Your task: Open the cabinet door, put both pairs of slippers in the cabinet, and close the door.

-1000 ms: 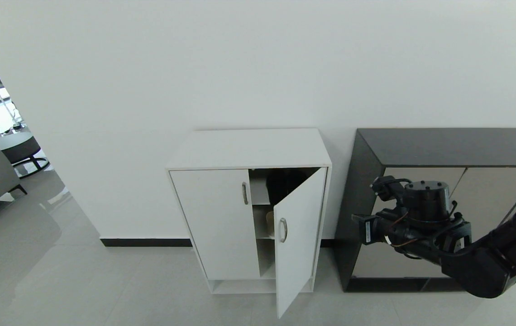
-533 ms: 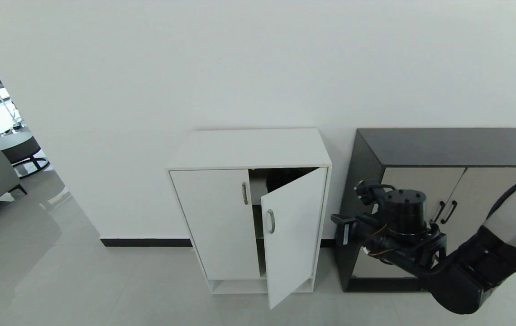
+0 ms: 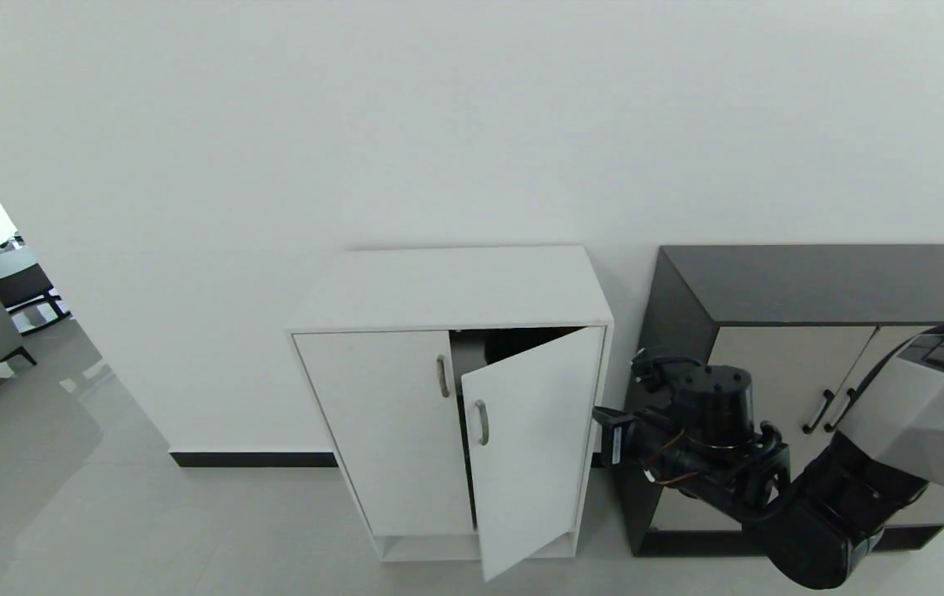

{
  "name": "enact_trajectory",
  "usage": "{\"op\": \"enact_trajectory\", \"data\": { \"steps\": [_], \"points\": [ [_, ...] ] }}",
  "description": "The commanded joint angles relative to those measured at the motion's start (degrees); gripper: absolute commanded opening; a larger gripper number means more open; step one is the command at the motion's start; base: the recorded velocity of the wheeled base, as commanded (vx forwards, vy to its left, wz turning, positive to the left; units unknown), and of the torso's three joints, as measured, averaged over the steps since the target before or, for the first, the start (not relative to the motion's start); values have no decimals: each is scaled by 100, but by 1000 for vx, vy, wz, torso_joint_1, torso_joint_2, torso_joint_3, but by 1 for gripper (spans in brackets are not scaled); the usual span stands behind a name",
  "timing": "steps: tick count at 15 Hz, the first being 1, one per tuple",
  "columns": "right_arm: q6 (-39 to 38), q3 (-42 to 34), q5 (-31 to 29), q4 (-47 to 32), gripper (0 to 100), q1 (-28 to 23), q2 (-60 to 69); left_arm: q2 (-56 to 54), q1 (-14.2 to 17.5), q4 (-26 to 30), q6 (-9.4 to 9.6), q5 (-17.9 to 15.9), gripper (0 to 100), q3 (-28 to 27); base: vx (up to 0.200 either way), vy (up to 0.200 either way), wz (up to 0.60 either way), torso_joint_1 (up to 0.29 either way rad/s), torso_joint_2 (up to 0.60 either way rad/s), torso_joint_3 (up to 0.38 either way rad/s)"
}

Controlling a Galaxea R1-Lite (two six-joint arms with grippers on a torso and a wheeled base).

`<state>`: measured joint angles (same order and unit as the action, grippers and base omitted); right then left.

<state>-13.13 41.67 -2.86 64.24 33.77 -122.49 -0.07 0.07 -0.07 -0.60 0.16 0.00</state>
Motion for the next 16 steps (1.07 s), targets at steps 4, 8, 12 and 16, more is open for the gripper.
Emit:
{"op": "enact_trajectory", "data": {
  "steps": [4,8,12,16],
  "points": [
    [3,26,-135,0,0,200,-179,7,1,-1,-11,2,0,0,200,0,0,8,4,0],
    [3,377,-153,0,0,218,-618,7,1,-1,-2,-7,0,0,100,0,0,-1,1,-1],
    [12,1177,-144,-8,0,183,-1277,7,1,-1,7,-25,0,0,0,0,0,0,0,0],
    [188,2047,-144,-167,0,-28,-1831,7,1,-1,16,-25,0,0,0,0,0,0,0,0]
  ]
}}
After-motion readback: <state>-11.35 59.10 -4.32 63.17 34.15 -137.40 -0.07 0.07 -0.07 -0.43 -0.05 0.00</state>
